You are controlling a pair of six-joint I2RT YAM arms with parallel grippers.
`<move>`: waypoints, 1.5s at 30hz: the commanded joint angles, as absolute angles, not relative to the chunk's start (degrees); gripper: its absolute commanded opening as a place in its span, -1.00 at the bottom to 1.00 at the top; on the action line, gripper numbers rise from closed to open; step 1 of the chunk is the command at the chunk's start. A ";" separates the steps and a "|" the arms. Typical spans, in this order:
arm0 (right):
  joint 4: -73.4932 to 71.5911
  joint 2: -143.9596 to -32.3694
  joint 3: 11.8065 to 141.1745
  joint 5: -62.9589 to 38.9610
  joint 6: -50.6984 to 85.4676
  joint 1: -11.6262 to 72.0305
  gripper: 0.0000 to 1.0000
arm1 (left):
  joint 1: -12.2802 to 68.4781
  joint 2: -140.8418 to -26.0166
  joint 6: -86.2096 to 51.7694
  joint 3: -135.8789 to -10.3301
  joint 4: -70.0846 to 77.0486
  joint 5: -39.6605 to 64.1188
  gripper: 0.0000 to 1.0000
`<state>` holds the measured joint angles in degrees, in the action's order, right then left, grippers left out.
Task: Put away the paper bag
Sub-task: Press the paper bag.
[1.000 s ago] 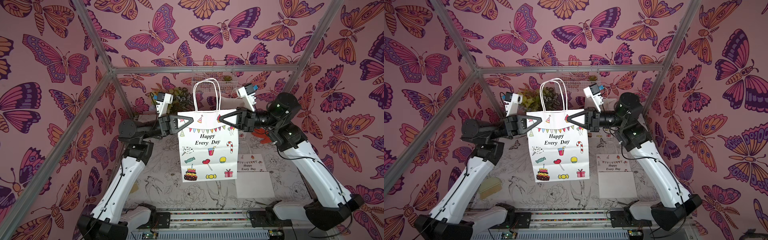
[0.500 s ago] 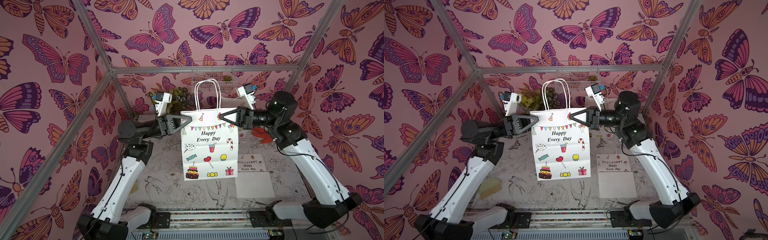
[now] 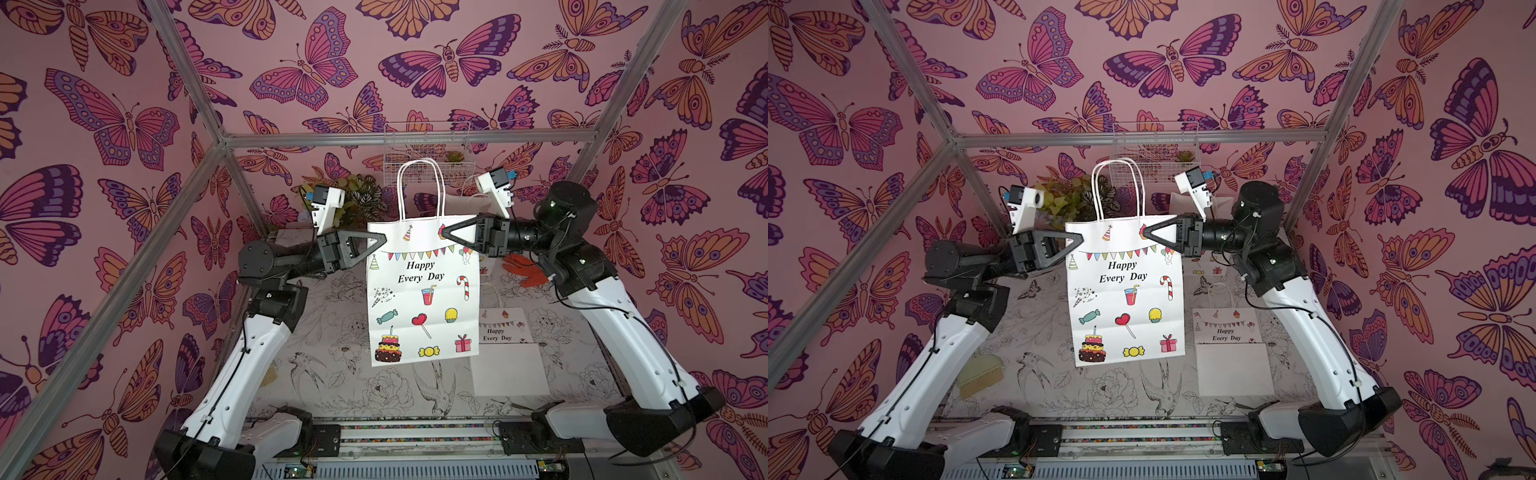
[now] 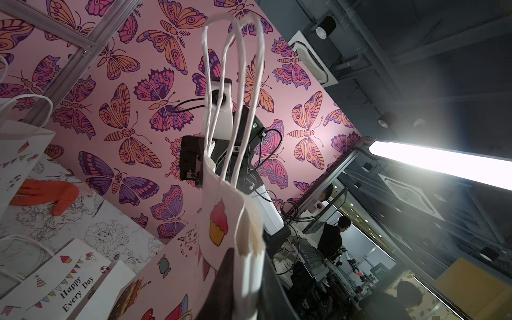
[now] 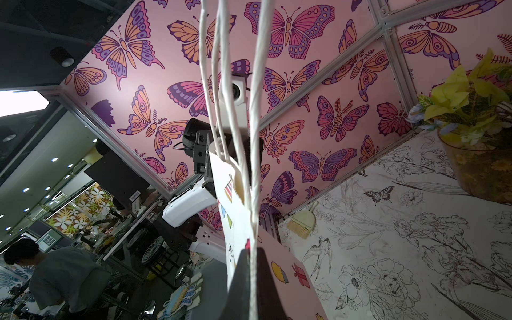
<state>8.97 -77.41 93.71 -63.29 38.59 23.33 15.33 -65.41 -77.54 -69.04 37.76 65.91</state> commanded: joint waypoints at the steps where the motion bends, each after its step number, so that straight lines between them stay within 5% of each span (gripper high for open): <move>1: 11.99 -75.92 93.16 -63.98 36.41 22.90 -1.00 | 15.56 -63.59 -73.64 -68.50 35.40 65.42 -0.92; 5: 12.74 -75.31 92.77 -64.29 36.30 22.94 -0.85 | 15.56 -62.87 -70.57 -68.41 31.35 64.70 -1.00; 13: -1.17 -71.47 85.17 -69.26 45.70 22.94 0.30 | 15.56 -62.32 -69.59 -69.06 29.36 63.49 -1.00; 17: -7.04 -68.94 81.05 -70.74 49.74 23.15 0.52 | 15.56 -62.41 -70.51 -69.45 30.24 62.80 -1.00; 22: -7.40 -66.63 78.56 -71.10 49.44 23.89 0.36 | 15.56 -64.29 -78.17 -68.68 40.40 61.89 -1.00; 30: -6.86 -66.94 79.30 -70.68 49.20 24.35 -0.66 | 15.56 -66.02 -84.86 -67.67 49.51 61.47 -1.00; 33: -6.21 -67.32 80.09 -69.97 48.91 24.34 -0.89 | 15.60 -65.53 -84.99 -67.50 49.27 62.26 -0.96; 41: -5.28 -69.45 82.65 -68.10 49.42 21.72 -1.00 | 16.30 -64.17 -84.98 -67.42 48.53 65.56 0.29; 45: -9.22 -71.02 83.37 -68.62 52.56 20.27 -1.00 | 18.07 -63.83 -84.54 -67.33 47.62 67.49 0.52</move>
